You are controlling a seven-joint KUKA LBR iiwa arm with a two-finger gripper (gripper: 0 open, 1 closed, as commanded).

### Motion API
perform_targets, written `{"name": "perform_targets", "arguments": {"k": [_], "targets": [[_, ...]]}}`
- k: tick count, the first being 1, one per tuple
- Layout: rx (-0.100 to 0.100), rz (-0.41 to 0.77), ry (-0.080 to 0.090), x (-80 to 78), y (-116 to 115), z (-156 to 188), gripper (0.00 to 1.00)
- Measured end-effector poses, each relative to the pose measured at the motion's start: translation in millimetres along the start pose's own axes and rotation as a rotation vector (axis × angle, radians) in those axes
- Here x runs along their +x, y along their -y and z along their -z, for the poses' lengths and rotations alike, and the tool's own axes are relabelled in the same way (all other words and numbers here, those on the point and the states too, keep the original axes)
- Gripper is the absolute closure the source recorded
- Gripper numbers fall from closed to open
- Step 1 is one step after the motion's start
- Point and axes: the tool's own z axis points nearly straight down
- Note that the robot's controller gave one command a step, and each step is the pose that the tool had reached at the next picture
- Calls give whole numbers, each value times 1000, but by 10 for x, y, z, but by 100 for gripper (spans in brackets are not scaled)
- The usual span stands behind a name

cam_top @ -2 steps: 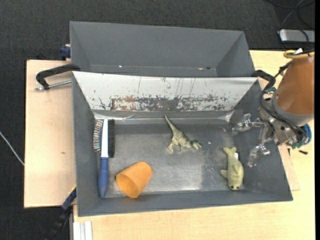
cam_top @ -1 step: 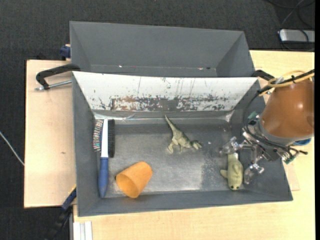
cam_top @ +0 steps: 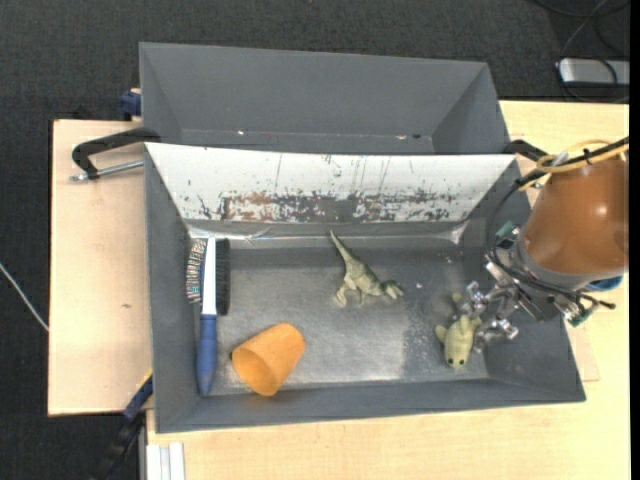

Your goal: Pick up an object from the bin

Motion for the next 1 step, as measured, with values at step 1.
{"name": "perform_targets", "arguments": {"k": [1], "targets": [[12,11,11,-228,-38,1271,100]]}}
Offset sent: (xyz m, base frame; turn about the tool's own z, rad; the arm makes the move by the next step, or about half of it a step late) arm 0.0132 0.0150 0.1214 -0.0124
